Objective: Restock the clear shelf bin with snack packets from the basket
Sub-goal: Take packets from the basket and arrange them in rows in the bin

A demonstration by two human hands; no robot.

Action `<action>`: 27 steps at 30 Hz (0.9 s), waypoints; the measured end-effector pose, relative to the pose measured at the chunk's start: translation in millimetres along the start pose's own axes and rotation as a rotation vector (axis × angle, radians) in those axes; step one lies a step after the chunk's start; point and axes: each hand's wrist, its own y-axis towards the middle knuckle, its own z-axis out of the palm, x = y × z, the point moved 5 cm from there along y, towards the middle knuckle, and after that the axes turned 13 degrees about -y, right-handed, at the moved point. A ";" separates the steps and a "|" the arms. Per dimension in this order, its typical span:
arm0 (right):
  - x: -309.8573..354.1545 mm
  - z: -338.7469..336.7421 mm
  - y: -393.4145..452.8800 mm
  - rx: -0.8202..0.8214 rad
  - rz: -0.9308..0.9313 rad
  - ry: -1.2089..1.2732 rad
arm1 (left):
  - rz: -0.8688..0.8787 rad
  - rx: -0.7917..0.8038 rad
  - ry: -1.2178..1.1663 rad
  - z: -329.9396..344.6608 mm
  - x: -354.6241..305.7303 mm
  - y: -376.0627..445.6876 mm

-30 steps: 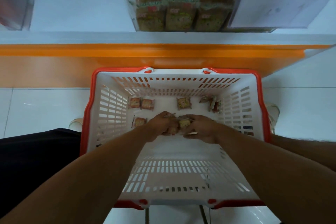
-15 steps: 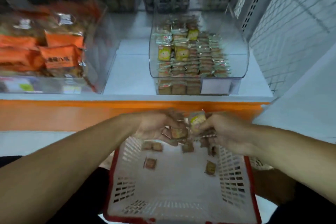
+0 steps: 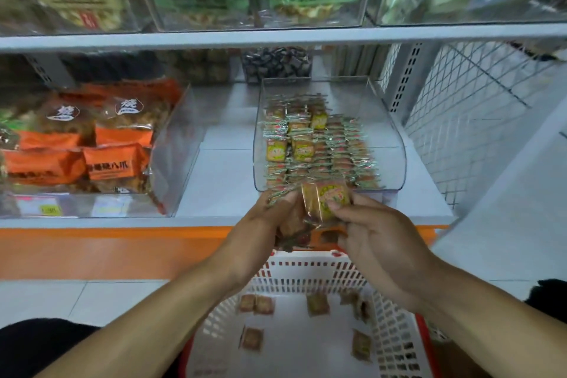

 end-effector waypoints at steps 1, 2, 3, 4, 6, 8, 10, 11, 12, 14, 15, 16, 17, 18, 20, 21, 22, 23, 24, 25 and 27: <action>0.2 0.6 2.3 0.010 -0.015 -0.009 | -0.003 -0.017 0.001 -0.2 0.4 1.4; 0.3 0.9 4.9 0.016 -0.036 -0.026 | 0.006 -0.048 0.006 -1.4 0.1 3.1; 0.9 1.1 7.0 0.019 -0.059 -0.036 | 0.018 -0.083 0.017 -1.8 -1.1 4.7; 1.7 1.3 8.5 0.019 -0.081 -0.039 | 0.022 -0.117 0.017 -1.9 -2.4 5.5; 2.5 2.4 10.9 0.023 -0.116 -0.052 | 0.012 -0.153 -0.015 -1.7 -3.5 7.6; 1.1 2.9 13.1 0.016 -0.132 -0.095 | 0.014 -0.166 -0.026 -0.9 -4.6 9.4; -1.3 2.1 15.3 -0.005 -0.128 -0.147 | 0.044 -0.191 -0.003 0.7 -7.2 8.5; -2.0 2.1 16.0 -0.009 -0.123 -0.166 | 0.056 -0.205 0.023 2.2 -8.6 7.3; -2.4 3.1 16.2 -0.003 -0.120 -0.176 | 0.059 -0.214 0.042 3.7 -9.1 6.4; -2.8 8.1 15.2 0.028 -0.118 -0.168 | 0.072 -0.227 0.057 7.4 -9.7 6.0; -3.3 10.9 14.5 0.040 -0.118 -0.159 | 0.099 -0.231 0.067 9.0 -10.7 6.1; -4.1 13.0 14.1 0.045 -0.120 -0.153 | 0.120 -0.237 0.075 10.6 -11.7 5.9; -5.0 14.1 13.7 0.046 -0.119 -0.151 | 0.134 -0.244 0.071 11.9 -12.4 6.0; -5.9 14.6 13.3 0.050 -0.110 -0.148 | 0.147 -0.248 0.053 13.1 -13.1 5.7; -6.5 17.1 12.3 0.086 -0.067 -0.124 | 0.148 -0.222 0.010 17.0 -13.7 6.4; -5.8 18.6 11.4 0.112 -0.047 -0.105 | 0.133 -0.203 -0.016 18.7 -13.9 6.8; -5.1 19.2 11.2 0.129 -0.032 -0.089 | 0.124 -0.193 -0.055 19.7 -14.3 7.9; -3.9 19.3 11.0 0.139 -0.022 -0.081 | 0.130 -0.193 -0.099 20.0 -14.5 8.8; -2.7 18.9 10.9 0.143 -0.020 -0.087 | 0.144 -0.211 -0.141 20.1 -15.4 8.7; -1.7 17.8 11.2 0.143 -0.024 -0.108 | 0.153 -0.243 -0.179 19.8 -16.8 8.4; -0.3 15.5 13.2 0.148 -0.049 -0.166 | 0.146 -0.262 -0.263 22.9 -19.9 7.9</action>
